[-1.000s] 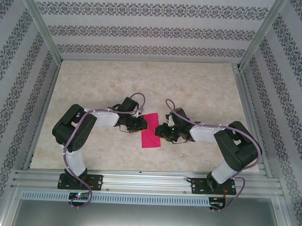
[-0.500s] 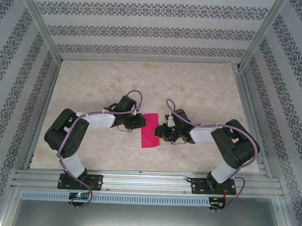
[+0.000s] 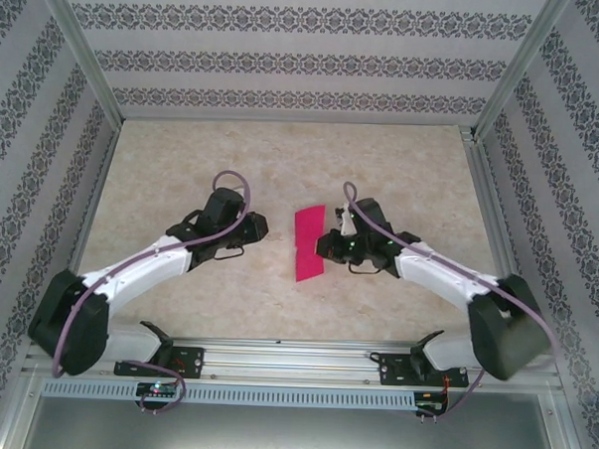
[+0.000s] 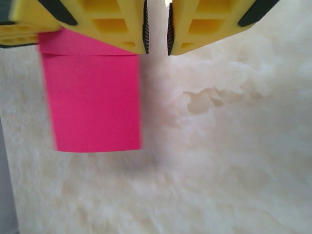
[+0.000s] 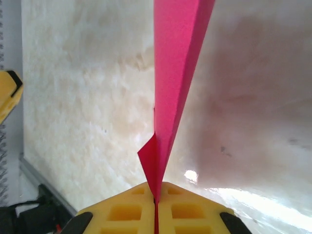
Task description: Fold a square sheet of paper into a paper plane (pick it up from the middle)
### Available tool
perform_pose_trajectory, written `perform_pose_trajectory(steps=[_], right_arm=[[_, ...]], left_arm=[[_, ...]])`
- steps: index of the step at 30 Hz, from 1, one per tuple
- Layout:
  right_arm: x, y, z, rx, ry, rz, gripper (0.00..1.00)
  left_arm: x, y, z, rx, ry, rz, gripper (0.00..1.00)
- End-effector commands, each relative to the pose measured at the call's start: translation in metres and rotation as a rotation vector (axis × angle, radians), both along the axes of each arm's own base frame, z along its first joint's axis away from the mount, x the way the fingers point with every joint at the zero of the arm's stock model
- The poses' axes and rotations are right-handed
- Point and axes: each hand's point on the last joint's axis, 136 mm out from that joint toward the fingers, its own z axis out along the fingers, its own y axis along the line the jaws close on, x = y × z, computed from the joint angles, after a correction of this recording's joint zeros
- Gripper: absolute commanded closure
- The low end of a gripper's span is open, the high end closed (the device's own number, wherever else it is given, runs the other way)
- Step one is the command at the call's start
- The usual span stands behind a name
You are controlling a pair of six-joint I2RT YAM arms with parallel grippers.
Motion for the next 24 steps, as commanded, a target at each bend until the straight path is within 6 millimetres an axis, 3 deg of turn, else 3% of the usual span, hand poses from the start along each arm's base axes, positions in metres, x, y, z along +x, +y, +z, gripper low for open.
perform_pose_trajectory(steps=[1,6,9,13,18,24], right_arm=[[-0.018,-0.062,0.006,-0.365,-0.040,-0.048,0.91],[-0.030,-0.110,0.051,-0.671,-0.197,-0.112,0.91],[-0.035,-0.125,0.067,-0.833,-0.217,-0.120,0.91],[-0.038,-0.130,0.070,-1.091,-0.175,-0.061,0.93],[-0.032,-0.105,0.057,-1.286,-0.131,0.016,0.92],[-0.027,-0.043,-0.001,-1.161,-0.012,0.097,0.88]], left_arm=[[-0.005,0.037,0.000,0.087,-0.034,0.145,0.76],[-0.014,0.067,0.007,0.110,-0.102,0.260,0.64],[-0.018,0.081,0.005,0.137,-0.107,0.306,0.60],[-0.023,0.097,0.005,0.160,-0.117,0.376,0.59],[-0.036,0.124,0.011,0.188,-0.148,0.481,0.58],[-0.060,0.163,0.017,0.240,-0.205,0.610,0.53]])
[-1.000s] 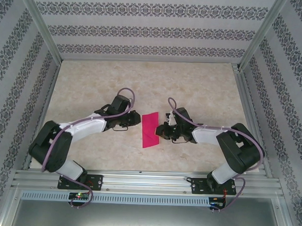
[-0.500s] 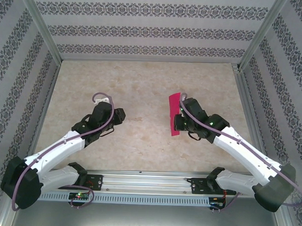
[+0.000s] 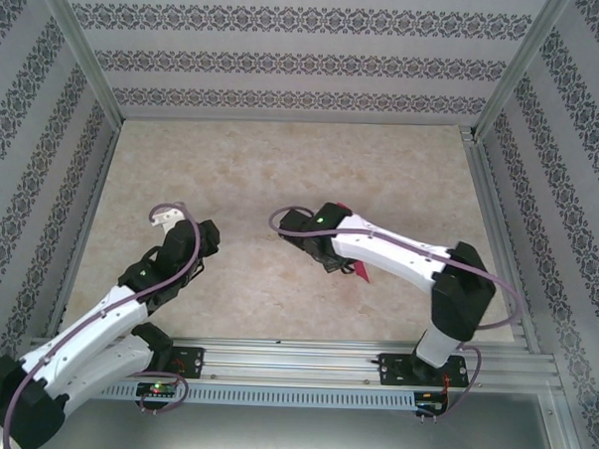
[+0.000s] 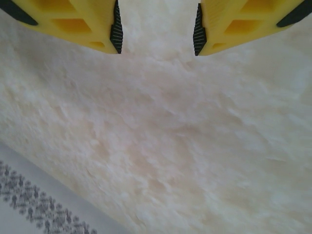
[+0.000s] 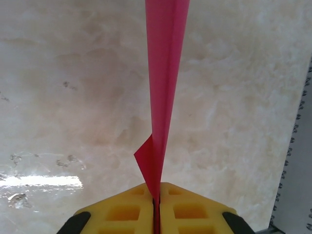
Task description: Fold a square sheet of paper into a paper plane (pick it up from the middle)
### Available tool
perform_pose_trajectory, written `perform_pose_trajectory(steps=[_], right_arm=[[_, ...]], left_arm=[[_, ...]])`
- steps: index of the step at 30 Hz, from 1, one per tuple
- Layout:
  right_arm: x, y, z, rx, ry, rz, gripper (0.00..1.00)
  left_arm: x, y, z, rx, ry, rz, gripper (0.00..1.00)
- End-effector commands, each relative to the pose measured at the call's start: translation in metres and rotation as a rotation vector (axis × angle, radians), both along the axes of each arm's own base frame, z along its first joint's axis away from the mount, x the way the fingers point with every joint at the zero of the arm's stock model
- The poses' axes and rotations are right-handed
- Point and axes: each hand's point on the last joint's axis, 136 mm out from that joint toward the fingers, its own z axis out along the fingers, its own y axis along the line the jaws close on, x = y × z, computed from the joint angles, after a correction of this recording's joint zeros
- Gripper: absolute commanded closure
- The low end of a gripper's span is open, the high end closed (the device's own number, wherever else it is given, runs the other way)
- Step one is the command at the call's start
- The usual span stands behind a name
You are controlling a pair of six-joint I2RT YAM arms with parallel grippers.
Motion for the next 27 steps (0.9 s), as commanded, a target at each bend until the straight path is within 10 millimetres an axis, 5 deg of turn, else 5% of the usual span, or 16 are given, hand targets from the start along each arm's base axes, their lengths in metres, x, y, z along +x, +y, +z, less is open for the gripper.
perform_pose_trajectory(steps=[1,7,8,12,15,17,20,27], right_arm=[[0.000,0.031,-0.020,0.083,0.056,-0.020,0.88],[-0.001,0.101,-0.059,0.261,0.183,0.001,0.77],[-0.002,0.116,-0.059,0.333,0.193,0.012,0.69],[0.001,0.161,-0.025,0.678,0.162,0.054,0.44],[0.008,0.155,-0.006,0.837,0.113,0.029,0.37],[0.012,0.141,-0.007,0.919,0.099,-0.020,0.41],[0.015,0.120,-0.022,1.014,0.099,-0.109,0.53],[0.021,0.110,-0.060,1.219,0.173,-0.166,0.75]], left_arm=[[-0.019,0.036,-0.006,0.067,0.000,0.129,0.52],[-0.036,0.050,0.004,0.086,-0.063,0.129,0.48],[-0.037,0.050,0.007,0.087,-0.070,0.121,0.48],[-0.040,0.045,0.009,0.095,-0.066,0.064,0.44],[-0.037,0.034,0.004,0.078,-0.042,0.014,0.44],[-0.034,0.024,0.000,0.051,-0.023,-0.022,0.44],[-0.025,0.000,-0.006,0.007,0.006,-0.115,0.42],[-0.004,-0.069,-0.031,-0.083,0.186,-0.377,0.42]])
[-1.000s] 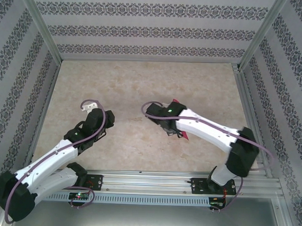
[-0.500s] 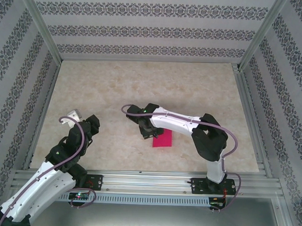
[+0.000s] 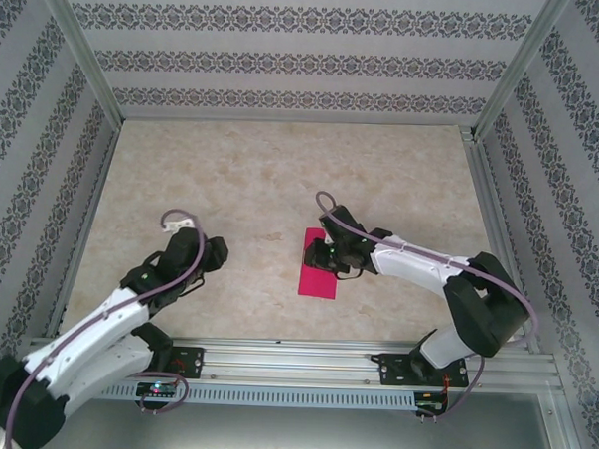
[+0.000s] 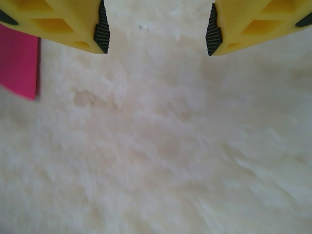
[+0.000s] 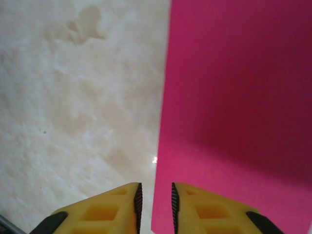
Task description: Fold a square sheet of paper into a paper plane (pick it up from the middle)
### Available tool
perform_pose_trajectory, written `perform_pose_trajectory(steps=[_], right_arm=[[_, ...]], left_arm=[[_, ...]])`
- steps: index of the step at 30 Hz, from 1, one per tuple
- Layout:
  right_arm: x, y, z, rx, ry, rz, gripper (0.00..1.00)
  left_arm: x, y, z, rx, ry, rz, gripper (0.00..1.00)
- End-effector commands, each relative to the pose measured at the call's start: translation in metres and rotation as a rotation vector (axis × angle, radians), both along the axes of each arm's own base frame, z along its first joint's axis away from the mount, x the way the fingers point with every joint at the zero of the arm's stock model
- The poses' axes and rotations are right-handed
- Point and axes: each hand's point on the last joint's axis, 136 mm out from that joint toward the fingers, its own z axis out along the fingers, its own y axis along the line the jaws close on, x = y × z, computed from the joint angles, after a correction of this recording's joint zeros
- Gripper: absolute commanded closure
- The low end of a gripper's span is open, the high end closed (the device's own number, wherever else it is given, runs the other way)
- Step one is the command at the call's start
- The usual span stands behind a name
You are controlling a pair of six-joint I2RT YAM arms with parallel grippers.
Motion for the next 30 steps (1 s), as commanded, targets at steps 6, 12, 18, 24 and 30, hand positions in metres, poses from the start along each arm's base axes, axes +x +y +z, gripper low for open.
perform_pose_trajectory(steps=[6,12,18,24,30], right_arm=[[0.018,0.020,-0.023,0.153,0.045,0.073,0.80],[0.021,0.024,-0.048,0.130,0.077,0.106,0.80],[0.027,0.032,-0.022,0.192,-0.010,0.174,0.78],[0.023,-0.002,0.027,0.159,-0.180,0.165,0.70],[0.001,-0.047,0.023,0.087,-0.172,0.030,0.62]], left_arm=[[0.030,-0.070,0.005,-0.151,0.101,-0.225,0.46],[0.046,-0.095,0.002,-0.175,0.161,-0.291,0.50],[0.068,-0.124,-0.006,-0.237,0.192,-0.319,0.62],[0.095,-0.179,-0.021,-0.281,0.229,-0.424,0.74],[0.118,-0.220,-0.044,-0.318,0.263,-0.497,0.80]])
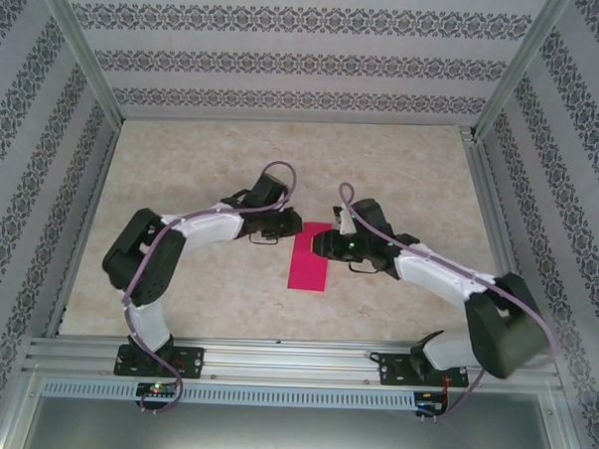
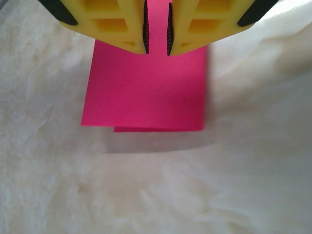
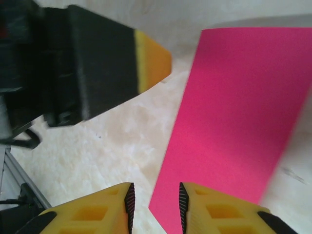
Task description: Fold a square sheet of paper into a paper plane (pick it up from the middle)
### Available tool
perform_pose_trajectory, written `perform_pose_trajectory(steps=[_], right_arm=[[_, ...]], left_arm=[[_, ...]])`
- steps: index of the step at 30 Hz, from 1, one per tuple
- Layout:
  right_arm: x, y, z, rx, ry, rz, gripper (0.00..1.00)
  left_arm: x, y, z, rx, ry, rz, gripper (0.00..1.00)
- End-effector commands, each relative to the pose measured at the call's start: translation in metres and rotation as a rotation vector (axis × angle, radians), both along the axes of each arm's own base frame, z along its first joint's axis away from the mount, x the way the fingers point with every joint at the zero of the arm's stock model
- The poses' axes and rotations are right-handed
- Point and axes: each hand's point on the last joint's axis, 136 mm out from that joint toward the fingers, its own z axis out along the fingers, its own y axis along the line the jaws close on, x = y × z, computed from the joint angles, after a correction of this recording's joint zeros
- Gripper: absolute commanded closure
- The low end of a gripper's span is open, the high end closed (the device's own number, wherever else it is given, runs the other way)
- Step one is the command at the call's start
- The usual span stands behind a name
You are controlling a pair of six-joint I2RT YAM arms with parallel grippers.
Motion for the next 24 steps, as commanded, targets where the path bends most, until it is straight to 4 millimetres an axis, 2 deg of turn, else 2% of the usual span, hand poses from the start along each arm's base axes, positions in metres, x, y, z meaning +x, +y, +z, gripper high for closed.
perform_pose_trajectory(steps=[1,7,10,15,20,24], right_arm=[[-0.021,-0.028,-0.029,-0.076,0.073,-0.077,0.58],[-0.036,-0.033,-0.046,-0.021,0.143,-0.153,0.51],[-0.037,-0.025,-0.049,0.023,0.165,-0.142,0.51],[-0.030,-0.009,-0.050,0.082,0.196,-0.116,0.51],[-0.020,-0.014,-0.060,0.039,0.215,-0.160,0.52],[-0.012,0.000,-0.054,0.091,0.211,-0.116,0.56]], left_arm=[[0.008,-0.024,0.003,-0.059,-0.018,-0.058,0.80],[0.006,-0.017,-0.006,0.001,-0.009,-0.077,0.80],[0.000,-0.015,-0.005,-0.028,-0.014,-0.059,0.80],[-0.017,-0.005,-0.001,-0.048,-0.018,-0.054,0.78],[-0.029,0.005,0.003,-0.048,-0.054,-0.055,0.76],[-0.036,0.005,0.013,-0.059,-0.082,-0.084,0.73]])
